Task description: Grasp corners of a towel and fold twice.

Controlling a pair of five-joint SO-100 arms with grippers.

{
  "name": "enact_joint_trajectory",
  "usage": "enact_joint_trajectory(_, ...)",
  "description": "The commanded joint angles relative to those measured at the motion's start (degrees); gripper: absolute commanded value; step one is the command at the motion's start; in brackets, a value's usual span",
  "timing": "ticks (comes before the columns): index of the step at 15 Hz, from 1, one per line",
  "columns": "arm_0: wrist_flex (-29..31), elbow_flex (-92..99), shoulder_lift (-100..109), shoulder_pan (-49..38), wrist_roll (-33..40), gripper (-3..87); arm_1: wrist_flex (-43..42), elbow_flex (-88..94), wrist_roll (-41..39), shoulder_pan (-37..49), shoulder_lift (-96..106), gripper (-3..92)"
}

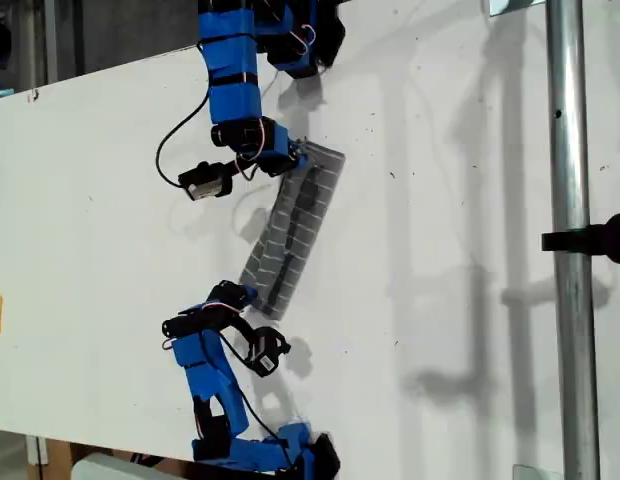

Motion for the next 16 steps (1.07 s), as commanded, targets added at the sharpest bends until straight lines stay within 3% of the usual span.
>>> enact_joint_trajectory(1,0.18,-0.35,-1.05,1.05,-2.37,-2.8,-5.36,1.76,4.13,-4.04,-0.44,-0.3)
enact_joint_trajectory(5,1.05,1.05,-2.46,3.16,-4.13,-2.1,-14.85,9.05,7.47,-6.06,-1.76,-0.3)
enact_joint_trajectory(7,3.25,0.00,-1.41,4.13,-3.96,10.3,-14.77,10.20,7.65,-5.36,-0.62,2.7)
enact_joint_trajectory(9,6.42,-0.53,1.58,4.75,-3.69,13.2,-12.22,10.20,8.09,-3.87,-0.09,22.5)
enact_joint_trajectory(10,8.88,-0.79,3.96,4.92,-3.25,14.2,-9.76,10.20,8.09,-2.55,1.05,27.1)
enact_joint_trajectory(12,12.22,2.20,11.69,4.22,-2.37,17.4,-5.80,10.11,7.29,-0.97,7.82,28.1)
enact_joint_trajectory(16,12.30,16.35,29.79,1.32,-1.93,19.2,5.19,15.29,10.11,1.49,32.96,27.5)
